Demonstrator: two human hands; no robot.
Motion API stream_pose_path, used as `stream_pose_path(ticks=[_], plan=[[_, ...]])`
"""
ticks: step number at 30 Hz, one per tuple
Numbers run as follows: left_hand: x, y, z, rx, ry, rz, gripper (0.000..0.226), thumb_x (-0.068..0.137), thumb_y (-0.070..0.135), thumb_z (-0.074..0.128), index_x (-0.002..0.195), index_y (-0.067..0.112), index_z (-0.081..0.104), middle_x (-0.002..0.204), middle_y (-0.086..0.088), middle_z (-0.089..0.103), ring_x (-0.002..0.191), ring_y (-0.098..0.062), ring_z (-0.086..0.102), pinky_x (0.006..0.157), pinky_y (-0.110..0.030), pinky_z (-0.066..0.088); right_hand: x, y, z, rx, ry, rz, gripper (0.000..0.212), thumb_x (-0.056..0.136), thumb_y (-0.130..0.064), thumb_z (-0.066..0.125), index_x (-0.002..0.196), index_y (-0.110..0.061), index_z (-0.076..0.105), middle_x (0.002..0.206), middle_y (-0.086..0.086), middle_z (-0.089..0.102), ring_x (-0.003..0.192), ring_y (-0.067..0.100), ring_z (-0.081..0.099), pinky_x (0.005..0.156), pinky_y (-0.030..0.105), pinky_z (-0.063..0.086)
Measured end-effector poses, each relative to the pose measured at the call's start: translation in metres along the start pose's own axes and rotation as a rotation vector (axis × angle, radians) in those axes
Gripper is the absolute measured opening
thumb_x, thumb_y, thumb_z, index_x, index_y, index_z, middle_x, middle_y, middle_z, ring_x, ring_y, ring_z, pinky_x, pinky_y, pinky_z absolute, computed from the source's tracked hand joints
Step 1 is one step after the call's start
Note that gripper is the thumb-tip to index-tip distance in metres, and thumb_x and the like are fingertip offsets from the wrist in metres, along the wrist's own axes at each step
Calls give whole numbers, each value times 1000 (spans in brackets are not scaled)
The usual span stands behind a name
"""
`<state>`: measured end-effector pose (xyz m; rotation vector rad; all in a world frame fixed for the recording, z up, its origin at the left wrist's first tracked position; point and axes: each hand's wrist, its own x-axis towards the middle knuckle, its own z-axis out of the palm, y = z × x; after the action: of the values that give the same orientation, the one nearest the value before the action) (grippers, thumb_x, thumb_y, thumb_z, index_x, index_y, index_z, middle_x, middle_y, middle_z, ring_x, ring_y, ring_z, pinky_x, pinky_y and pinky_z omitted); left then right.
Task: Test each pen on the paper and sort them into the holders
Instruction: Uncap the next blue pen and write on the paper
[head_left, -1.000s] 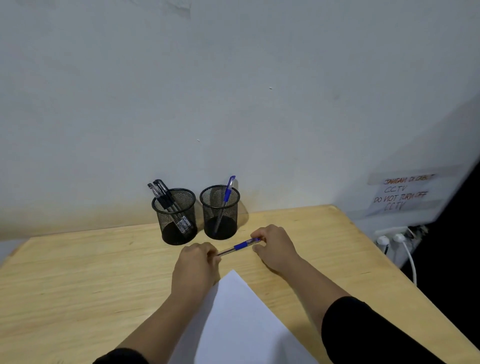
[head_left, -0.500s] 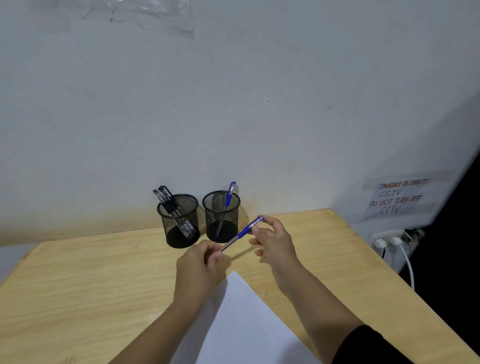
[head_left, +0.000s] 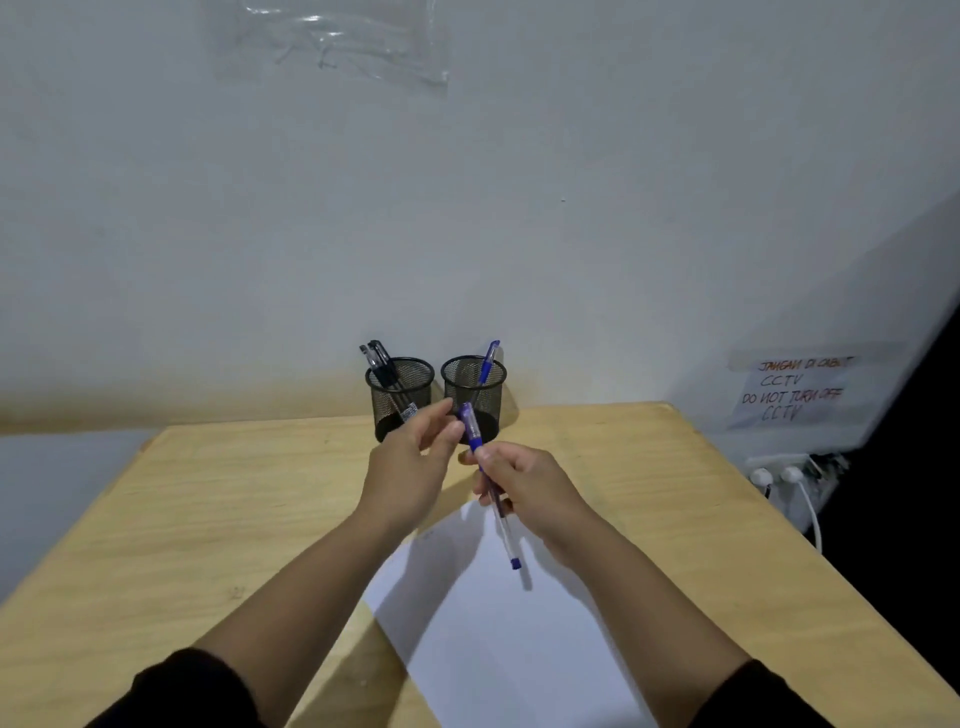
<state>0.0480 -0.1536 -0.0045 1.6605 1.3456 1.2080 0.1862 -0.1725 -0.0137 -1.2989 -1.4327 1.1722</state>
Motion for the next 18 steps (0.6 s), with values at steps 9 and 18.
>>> stream_pose_path(ticks=[9, 18], plan=[[-16, -7, -18, -333, 116, -197, 7, 87, 19, 60, 91, 18, 66, 76, -1, 65, 77, -16, 59, 82, -29, 49, -25, -16, -10, 113, -119, 68, 23, 88, -29, 61, 105, -16, 68, 83, -1, 72, 62, 9, 56, 55, 19, 43], [-30, -3, -14, -718, 78, -437, 10, 92, 16, 52, 92, 12, 61, 75, 0, 60, 66, -5, 54, 52, -9, 48, -31, -19, 13, 493, -19, -50, 14, 94, -20, 51, 96, -10, 60, 72, 5, 67, 54, 7, 57, 46, 15, 40]])
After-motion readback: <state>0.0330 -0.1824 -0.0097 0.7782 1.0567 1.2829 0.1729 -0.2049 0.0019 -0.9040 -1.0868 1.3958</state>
